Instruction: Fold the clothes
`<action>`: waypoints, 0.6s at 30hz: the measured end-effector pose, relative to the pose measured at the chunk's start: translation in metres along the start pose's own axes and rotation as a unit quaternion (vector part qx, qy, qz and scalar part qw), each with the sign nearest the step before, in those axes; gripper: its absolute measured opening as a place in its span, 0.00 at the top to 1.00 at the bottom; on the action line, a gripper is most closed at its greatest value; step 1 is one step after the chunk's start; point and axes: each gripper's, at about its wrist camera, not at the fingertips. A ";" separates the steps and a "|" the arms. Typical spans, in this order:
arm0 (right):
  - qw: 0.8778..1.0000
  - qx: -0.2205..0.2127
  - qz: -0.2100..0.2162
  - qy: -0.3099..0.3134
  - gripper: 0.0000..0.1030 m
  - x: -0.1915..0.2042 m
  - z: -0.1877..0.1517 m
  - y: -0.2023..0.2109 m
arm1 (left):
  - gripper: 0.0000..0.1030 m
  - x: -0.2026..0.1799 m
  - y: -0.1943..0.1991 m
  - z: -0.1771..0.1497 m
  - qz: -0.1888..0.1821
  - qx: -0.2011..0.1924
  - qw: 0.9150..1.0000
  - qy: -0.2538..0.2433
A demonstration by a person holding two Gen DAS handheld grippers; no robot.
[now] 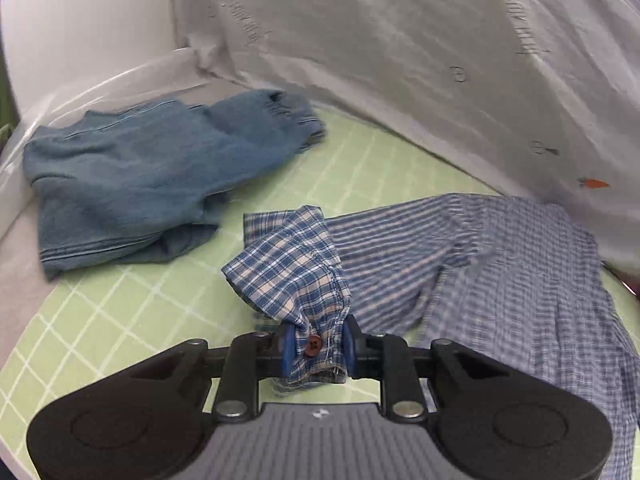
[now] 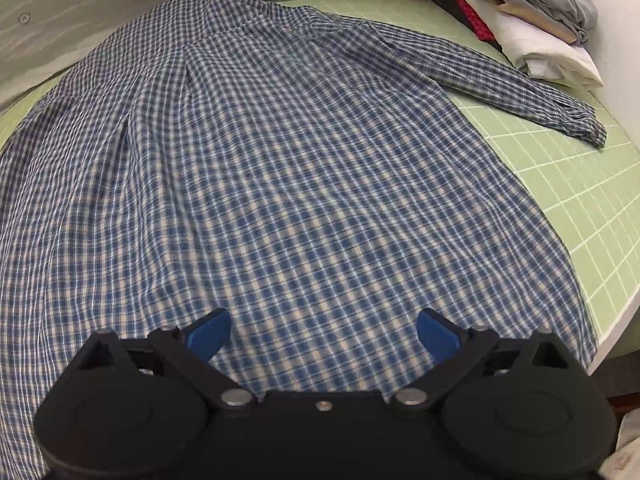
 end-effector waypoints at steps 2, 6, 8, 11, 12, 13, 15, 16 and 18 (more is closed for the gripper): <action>1.000 -0.005 0.002 -0.009 0.02 -0.011 0.005 -0.004 | 0.75 -0.041 -0.002 -0.003 -0.035 0.006 0.999 -0.031; 1.000 -0.009 0.006 -0.028 0.02 -0.031 0.013 -0.013 | 0.57 -0.107 -0.011 -0.016 -0.106 0.037 0.991 -0.076; 0.999 -0.016 0.009 -0.031 0.02 -0.034 0.017 -0.014 | 0.24 -0.123 -0.017 -0.023 -0.114 0.056 0.988 -0.086; 0.999 -0.029 0.015 -0.031 0.02 -0.034 0.023 -0.013 | 0.16 -0.122 -0.023 -0.028 -0.099 0.066 0.988 -0.093; 0.999 -0.033 0.018 -0.028 0.02 -0.031 0.026 -0.011 | 0.15 -0.117 -0.027 -0.028 -0.084 0.072 0.990 -0.088; 0.999 -0.037 0.021 -0.025 0.02 -0.027 0.029 -0.010 | 0.15 -0.111 -0.031 -0.029 -0.068 0.078 0.991 -0.082; 0.998 -0.047 0.040 -0.024 0.02 -0.018 0.035 -0.005 | 0.15 -0.095 -0.038 -0.028 -0.035 0.090 0.993 -0.068; 0.997 -0.050 0.049 -0.024 0.03 -0.013 0.038 -0.003 | 0.15 -0.085 -0.042 -0.028 -0.018 0.095 0.993 -0.060; 0.996 -0.058 0.060 -0.014 0.03 0.004 0.046 0.004 | 0.14 -0.068 -0.046 -0.029 0.003 0.103 0.994 -0.048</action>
Point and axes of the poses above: each gripper's, at about its wrist camera, not at the fingertips, and y roughly against the way its jaws point, x to its left, z to its top, and after that the axes turned 12 degrees about -z, right-handed
